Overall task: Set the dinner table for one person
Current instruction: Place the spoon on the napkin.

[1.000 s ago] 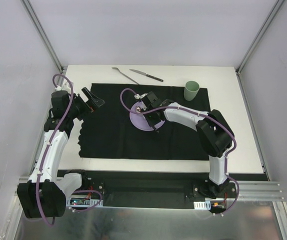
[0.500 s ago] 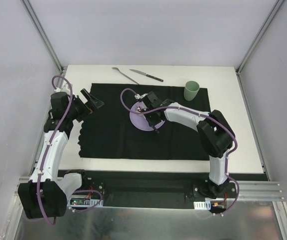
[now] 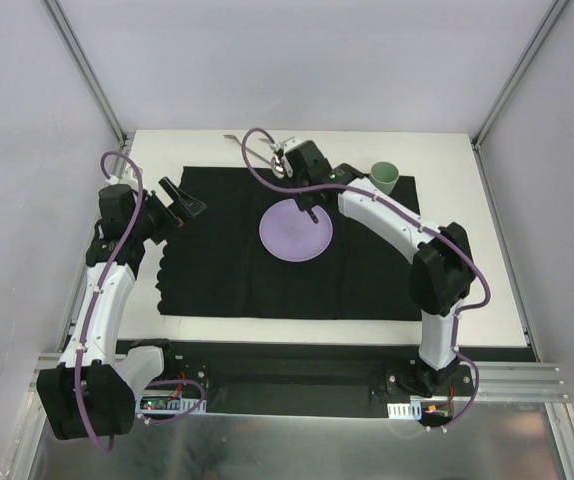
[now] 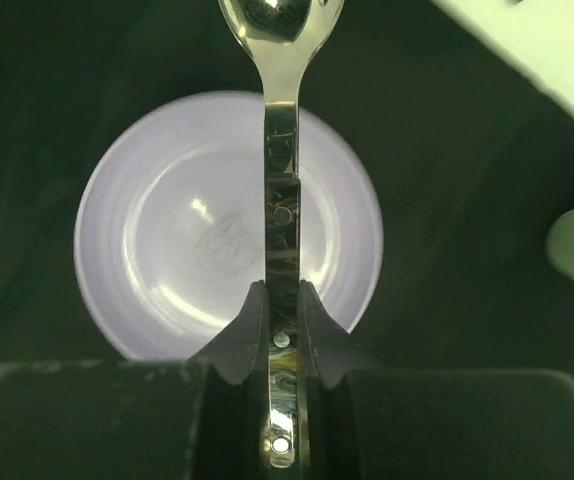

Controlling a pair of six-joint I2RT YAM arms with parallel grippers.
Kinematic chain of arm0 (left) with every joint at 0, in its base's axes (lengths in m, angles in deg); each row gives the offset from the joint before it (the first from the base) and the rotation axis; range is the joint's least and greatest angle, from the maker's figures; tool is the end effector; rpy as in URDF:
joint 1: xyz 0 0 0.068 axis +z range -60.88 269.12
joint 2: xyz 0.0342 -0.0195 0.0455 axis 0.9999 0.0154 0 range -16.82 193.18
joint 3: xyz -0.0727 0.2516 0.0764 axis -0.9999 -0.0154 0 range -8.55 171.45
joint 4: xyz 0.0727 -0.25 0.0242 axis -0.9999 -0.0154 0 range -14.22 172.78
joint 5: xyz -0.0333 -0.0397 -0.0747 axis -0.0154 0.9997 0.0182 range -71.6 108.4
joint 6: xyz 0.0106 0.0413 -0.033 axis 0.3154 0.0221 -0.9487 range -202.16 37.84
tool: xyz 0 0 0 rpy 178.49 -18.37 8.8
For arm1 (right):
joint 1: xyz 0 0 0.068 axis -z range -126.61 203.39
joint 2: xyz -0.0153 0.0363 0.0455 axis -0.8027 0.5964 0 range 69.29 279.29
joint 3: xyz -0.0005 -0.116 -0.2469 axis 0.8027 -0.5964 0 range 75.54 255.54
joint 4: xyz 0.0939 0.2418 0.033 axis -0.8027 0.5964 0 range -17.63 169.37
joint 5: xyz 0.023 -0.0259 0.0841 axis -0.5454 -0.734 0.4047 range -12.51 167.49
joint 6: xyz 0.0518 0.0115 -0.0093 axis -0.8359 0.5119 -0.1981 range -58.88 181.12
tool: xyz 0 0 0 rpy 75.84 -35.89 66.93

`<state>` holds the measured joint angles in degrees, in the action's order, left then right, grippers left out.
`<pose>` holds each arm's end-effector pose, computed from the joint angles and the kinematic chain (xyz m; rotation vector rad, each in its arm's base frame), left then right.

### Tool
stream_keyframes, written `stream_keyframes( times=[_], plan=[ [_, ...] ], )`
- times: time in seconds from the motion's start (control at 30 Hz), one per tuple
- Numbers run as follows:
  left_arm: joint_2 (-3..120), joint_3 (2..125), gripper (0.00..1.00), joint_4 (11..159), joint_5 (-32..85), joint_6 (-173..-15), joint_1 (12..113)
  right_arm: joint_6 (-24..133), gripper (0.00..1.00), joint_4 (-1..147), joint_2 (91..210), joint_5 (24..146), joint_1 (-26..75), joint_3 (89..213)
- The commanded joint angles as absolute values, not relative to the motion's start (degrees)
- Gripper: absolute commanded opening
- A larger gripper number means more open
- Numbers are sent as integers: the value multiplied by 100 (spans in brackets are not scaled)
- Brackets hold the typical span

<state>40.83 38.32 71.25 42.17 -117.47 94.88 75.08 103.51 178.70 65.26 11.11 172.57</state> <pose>0.2295 0.0088 0.3093 -0.4329 1.9519 -0.7415 0.3298 0.2898 0.2937 -0.9935 2.0843 0.0028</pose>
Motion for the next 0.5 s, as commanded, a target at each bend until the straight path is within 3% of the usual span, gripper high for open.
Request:
stream_keyframes(
  times=[0.0, 0.2, 0.47],
  plan=[
    [3934, 3794, 99, 7214, 4397, -11626, 9615, 7615, 1, 10673, 18556, 6123, 1524, 18283],
    [4031, 3865, 99, 7197, 4468, -11591, 9720, 7431, 1, 11288, 19566, 6158, 2086, 19776],
    [4180, 3917, 99, 7197, 4503, -11573, 9808, 7105, 1, 11017, 19796, 7027, 2605, 20069]
  ],
)
